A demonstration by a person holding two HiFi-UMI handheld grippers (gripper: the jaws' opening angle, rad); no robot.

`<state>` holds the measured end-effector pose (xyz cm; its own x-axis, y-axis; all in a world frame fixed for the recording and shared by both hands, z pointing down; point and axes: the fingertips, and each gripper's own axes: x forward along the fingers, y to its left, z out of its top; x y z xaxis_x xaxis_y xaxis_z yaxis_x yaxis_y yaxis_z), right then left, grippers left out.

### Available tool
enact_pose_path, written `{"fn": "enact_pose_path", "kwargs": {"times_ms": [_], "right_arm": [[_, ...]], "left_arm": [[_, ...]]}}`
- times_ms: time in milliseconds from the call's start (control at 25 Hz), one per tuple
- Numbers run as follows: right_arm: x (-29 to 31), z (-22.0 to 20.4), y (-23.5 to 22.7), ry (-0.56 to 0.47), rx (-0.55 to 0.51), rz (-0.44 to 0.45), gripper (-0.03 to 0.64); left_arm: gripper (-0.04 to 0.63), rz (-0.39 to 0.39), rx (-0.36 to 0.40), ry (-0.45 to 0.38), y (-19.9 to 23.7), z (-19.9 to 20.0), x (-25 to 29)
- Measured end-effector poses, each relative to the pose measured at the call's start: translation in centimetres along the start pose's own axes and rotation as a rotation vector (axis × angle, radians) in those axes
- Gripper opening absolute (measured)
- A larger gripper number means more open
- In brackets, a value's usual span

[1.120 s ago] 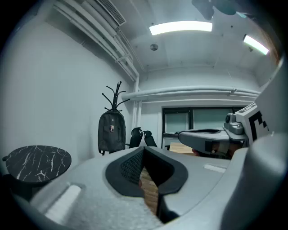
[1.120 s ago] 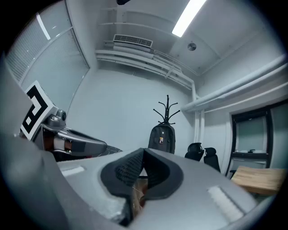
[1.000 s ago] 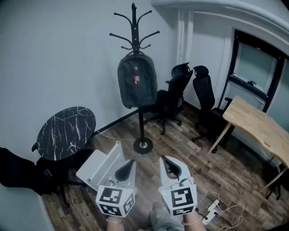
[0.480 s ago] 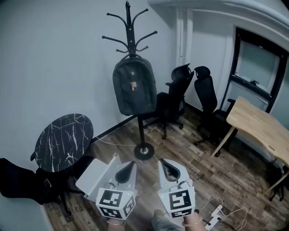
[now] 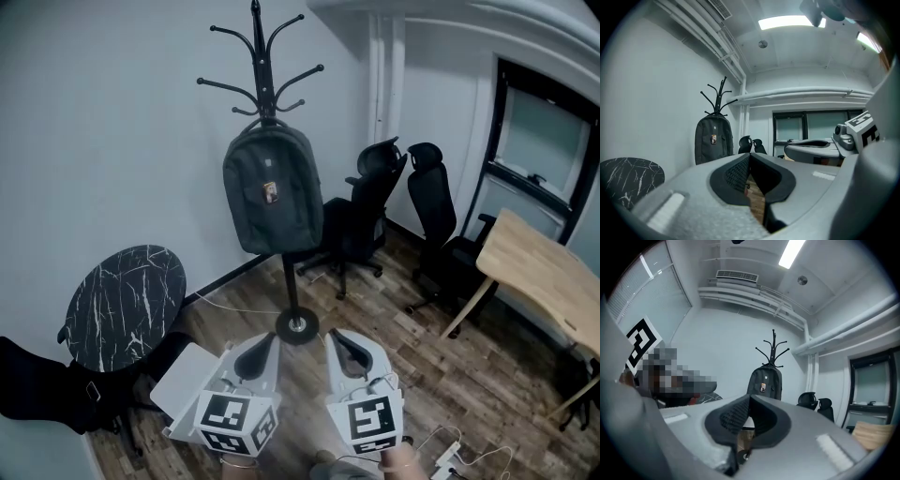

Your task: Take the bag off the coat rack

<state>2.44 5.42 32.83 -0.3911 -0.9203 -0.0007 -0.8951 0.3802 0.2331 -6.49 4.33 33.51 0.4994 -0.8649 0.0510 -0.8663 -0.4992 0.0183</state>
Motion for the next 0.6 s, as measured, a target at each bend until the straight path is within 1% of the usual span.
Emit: {"fn": "enact_pose_path", "kwargs": {"times_ms": [160,320,600], "right_arm": [[1.8,-0.4,-1.3,-0.017,-0.008,0.014,0.002],[3.3,-0.7,-2.6,-0.032,-0.020,0.005,0.002],[6.5,-1.2,-3.6,-0.047,-0.040,0.011,0.002]], "left_arm": [[0.009,0.025,0.003,0.001,0.7,-0.2,2.0],[0.009,0.038,0.004,0.010,1.3,-0.3,3.5],[0.009,0.056,0.017,0.021,3.4,-0.3,5.8]]}}
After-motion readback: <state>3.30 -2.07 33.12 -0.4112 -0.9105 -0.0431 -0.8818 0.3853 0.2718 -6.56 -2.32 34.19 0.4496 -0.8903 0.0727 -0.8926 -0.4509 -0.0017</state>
